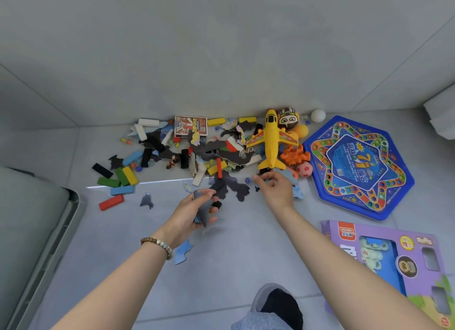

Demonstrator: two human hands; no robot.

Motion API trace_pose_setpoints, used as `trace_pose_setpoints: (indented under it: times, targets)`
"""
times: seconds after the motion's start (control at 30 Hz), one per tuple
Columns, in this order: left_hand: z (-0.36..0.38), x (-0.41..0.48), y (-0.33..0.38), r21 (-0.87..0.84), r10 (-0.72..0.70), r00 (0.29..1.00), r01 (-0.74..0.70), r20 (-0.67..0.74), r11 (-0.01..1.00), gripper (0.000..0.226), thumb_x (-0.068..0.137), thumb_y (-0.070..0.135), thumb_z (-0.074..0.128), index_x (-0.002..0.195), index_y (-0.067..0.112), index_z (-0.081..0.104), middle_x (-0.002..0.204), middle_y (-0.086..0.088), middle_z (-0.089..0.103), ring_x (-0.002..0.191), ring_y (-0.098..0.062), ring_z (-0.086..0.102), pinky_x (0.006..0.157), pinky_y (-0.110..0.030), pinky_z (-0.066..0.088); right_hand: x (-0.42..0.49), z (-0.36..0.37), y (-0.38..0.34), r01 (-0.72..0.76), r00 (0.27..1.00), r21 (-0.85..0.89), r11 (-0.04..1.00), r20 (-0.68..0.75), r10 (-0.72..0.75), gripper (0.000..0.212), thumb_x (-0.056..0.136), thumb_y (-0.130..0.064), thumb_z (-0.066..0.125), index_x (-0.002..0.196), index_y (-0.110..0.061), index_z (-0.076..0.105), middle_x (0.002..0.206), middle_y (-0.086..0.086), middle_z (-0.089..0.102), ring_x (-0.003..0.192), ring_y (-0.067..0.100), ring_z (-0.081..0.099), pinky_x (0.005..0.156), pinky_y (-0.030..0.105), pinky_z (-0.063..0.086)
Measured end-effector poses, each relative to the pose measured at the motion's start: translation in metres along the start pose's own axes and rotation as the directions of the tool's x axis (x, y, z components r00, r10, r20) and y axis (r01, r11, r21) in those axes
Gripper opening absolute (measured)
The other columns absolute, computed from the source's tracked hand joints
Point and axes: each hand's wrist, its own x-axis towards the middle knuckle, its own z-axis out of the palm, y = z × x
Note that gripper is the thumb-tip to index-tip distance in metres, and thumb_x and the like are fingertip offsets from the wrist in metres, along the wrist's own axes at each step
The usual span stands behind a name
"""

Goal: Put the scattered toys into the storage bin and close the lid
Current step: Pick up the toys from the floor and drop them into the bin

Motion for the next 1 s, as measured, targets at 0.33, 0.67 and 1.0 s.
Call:
trace_pose_setpoints:
  times: [0.33, 0.67, 1.0]
  targets:
    - [-0.001, 0.009, 0.018, -0.030, 0.004, 1.000, -0.005, -0.018, 1.000, 0.009, 0.092, 0.020, 0.057, 0.099, 0.021, 0.063, 0.101, -0.001, 0.067, 0.084, -0.017, 0.062, 0.058, -0.026, 0.057, 0.004, 0.029, 0.003, 0.048, 0.998, -0.482, 0.875, -0.008, -0.059, 0.039, 0.086, -0.053, 0.056, 0.099, -0.020, 0.042, 0.076, -0.002, 0.055, 0.077, 0.024, 0.058, 0.058, 0.030, 0.036]
    - [-0.015, 0.013, 0.021, -0.040, -0.008, 0.999, 0.006, -0.043, 0.999, 0.011, 0.094, 0.020, 0.054, 0.102, 0.021, 0.061, 0.103, -0.001, 0.066, 0.090, -0.019, 0.063, 0.053, -0.024, 0.056, 0.005, 0.046, -0.004, 0.147, 0.987, -0.572, 0.807, 0.031, -0.158, 0.034, 0.093, -0.044, 0.051, 0.112, -0.016, 0.046, 0.075, 0.000, 0.057, 0.077, 0.024, 0.061, 0.050, 0.028, 0.028]
    - [-0.024, 0.013, 0.021, -0.041, -0.007, 0.998, 0.005, -0.058, 0.999, 0.010, 0.095, 0.020, 0.053, 0.100, 0.021, 0.061, 0.100, -0.001, 0.067, 0.085, -0.016, 0.063, 0.055, -0.025, 0.056, 0.007, 0.035, -0.004, -0.034, 0.998, 0.125, 0.992, 0.061, 0.027, 0.015, 0.094, -0.017, 0.047, 0.081, -0.012, 0.055, 0.063, -0.002, 0.043, 0.057, 0.013, 0.038, 0.048, 0.021, 0.029]
